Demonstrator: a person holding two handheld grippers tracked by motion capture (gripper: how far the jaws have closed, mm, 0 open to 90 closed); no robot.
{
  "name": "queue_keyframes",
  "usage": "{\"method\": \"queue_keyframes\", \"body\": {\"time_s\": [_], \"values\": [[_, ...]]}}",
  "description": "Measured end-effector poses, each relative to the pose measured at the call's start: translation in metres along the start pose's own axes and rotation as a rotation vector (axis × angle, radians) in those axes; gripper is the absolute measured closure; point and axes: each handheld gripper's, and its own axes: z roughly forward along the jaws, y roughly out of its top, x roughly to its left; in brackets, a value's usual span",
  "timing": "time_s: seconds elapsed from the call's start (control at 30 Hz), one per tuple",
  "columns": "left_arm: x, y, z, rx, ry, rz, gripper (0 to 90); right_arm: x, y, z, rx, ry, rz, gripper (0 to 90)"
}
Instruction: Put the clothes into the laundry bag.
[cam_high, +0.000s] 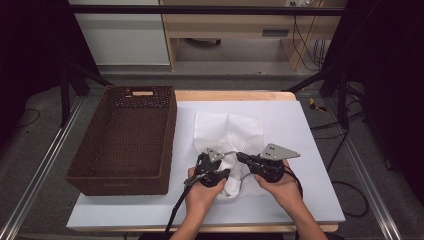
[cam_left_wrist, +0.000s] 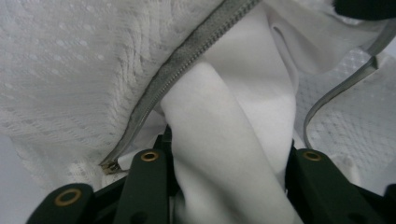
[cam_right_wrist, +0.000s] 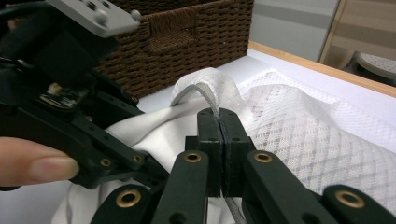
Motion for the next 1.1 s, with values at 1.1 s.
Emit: {"method": "queue_keyframes", "body": {"time_s": [1.1], "values": [[-0.008, -0.036, -0.093, -0.155, -0.016, 0.120, 34.0, 0.006, 0.010, 0.013, 0.050, -0.028, -0.053, 89.5]]}}
